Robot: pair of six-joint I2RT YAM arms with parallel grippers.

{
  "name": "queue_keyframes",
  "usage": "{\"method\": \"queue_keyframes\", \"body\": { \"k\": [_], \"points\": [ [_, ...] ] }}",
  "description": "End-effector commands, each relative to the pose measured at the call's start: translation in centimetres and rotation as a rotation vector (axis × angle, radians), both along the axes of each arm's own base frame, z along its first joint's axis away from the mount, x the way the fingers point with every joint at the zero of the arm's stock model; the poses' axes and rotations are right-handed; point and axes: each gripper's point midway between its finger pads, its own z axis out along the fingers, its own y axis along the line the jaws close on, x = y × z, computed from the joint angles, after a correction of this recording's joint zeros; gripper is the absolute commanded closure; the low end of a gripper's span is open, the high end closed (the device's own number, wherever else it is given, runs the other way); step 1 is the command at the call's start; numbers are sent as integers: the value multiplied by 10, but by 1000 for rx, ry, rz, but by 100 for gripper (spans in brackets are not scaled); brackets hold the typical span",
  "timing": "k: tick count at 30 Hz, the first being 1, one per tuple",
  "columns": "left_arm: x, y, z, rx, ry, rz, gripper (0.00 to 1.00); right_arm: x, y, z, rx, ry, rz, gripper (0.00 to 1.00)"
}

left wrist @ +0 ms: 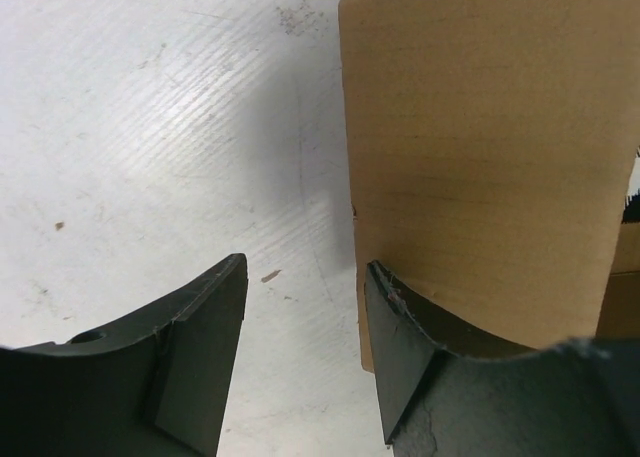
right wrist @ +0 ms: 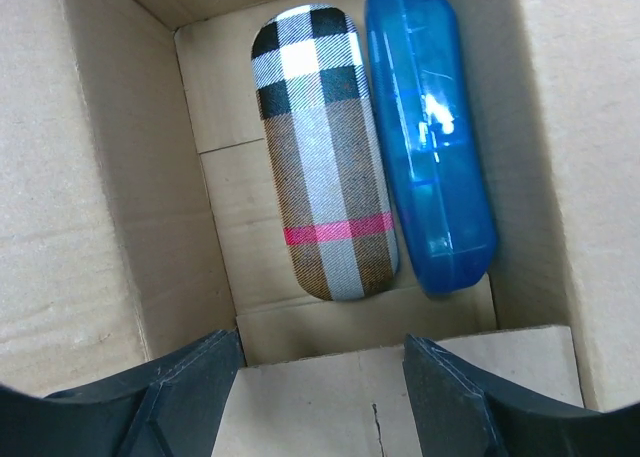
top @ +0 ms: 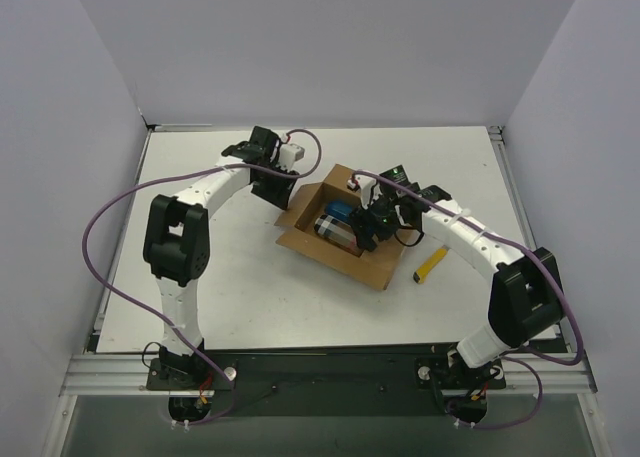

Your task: Unpack the express box

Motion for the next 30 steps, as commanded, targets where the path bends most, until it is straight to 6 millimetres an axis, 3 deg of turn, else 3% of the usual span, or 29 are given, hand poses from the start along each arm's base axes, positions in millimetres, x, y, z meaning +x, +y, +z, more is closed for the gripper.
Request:
{"method": "queue_keyframes", "body": {
  "k": [1, 4, 7, 9, 12, 19, 26, 30],
  "points": [
    [19, 3, 87, -55, -187, -21, 40, 4, 3, 5, -15, -7, 28, 32],
    [9, -16, 115, -153, -210, -72, 39, 6, 4, 5, -16, -2, 22, 32],
    [-2, -31, 119, -228, -168, -75, 38, 8, 3, 3, -18, 2, 11, 32],
    [-11, -44, 113, -254, -133, -88, 38, 9, 3, 3, -9, 2, 1, 32],
    [-21, -58, 89, -246, -75, -113, 37, 10, 2, 6, 18, 14, -27, 32],
    [-31, -86, 70, -216, -51, -189, 38, 7, -6, 2, 16, 25, -48, 32],
    [-22, -80, 41, -117, -35, -162, 37, 2, -10, 0, 16, 28, -52, 32],
    [-26, -73, 16, -70, 12, -154, 37, 4, -10, 3, 25, 22, -56, 32]
  ]
}}
